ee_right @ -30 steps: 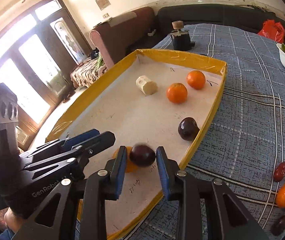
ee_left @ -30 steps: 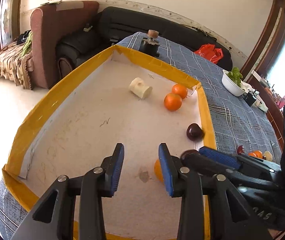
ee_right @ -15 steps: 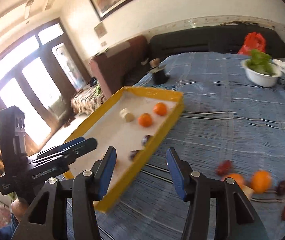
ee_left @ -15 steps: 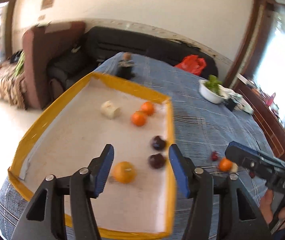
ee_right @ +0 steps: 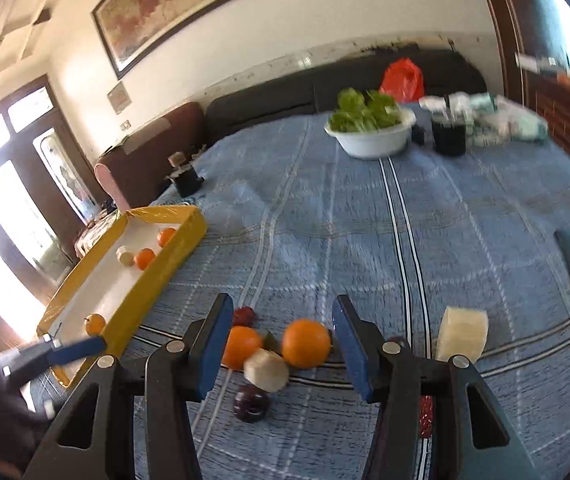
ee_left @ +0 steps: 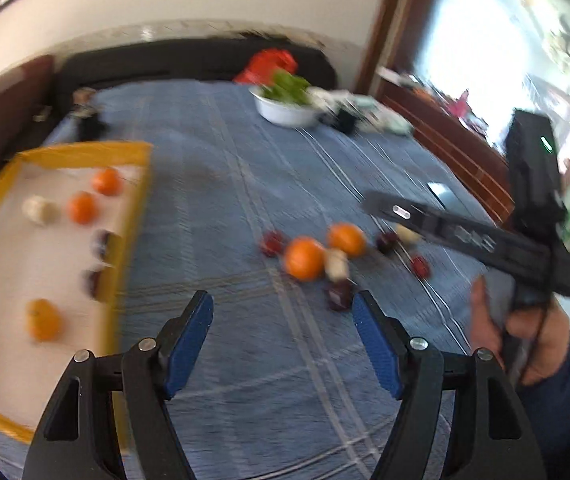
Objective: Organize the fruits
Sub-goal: 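Grasp a dark plum with the left gripper while the right gripper grasps a mandarin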
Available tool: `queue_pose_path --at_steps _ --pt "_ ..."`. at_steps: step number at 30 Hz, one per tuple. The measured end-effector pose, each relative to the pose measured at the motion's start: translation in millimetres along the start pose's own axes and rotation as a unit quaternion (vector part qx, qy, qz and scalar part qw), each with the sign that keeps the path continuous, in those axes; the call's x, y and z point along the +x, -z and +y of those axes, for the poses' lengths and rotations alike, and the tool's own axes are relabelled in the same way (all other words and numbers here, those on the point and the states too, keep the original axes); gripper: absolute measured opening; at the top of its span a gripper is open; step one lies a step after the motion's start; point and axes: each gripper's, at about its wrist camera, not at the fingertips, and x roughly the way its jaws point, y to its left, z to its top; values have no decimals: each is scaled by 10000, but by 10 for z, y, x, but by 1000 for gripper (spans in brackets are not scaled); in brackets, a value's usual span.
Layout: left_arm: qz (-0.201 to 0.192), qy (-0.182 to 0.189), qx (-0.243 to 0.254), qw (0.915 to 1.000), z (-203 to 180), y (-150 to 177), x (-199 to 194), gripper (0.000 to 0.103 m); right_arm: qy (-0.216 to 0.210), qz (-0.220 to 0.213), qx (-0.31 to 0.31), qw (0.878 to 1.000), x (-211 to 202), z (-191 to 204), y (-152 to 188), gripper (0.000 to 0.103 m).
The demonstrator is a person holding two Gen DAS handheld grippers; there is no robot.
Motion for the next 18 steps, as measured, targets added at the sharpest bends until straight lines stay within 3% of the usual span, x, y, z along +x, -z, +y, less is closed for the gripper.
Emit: queue_pose_path --at_steps 3,9,12,18 --pt "261 89 148 9995 -180 55 233 69 -197 109 133 9997 67 -104 50 35" --pt "631 35 248 9977 -386 33 609 60 -320 166 302 9989 108 -204 89 35" --pt "810 -65 230 9964 -425 8 771 51 -335 218 367 9985 132 -233 94 35" --pt "728 -317 382 9961 -489 -52 887 39 -288 387 396 9980 219 -257 117 35"
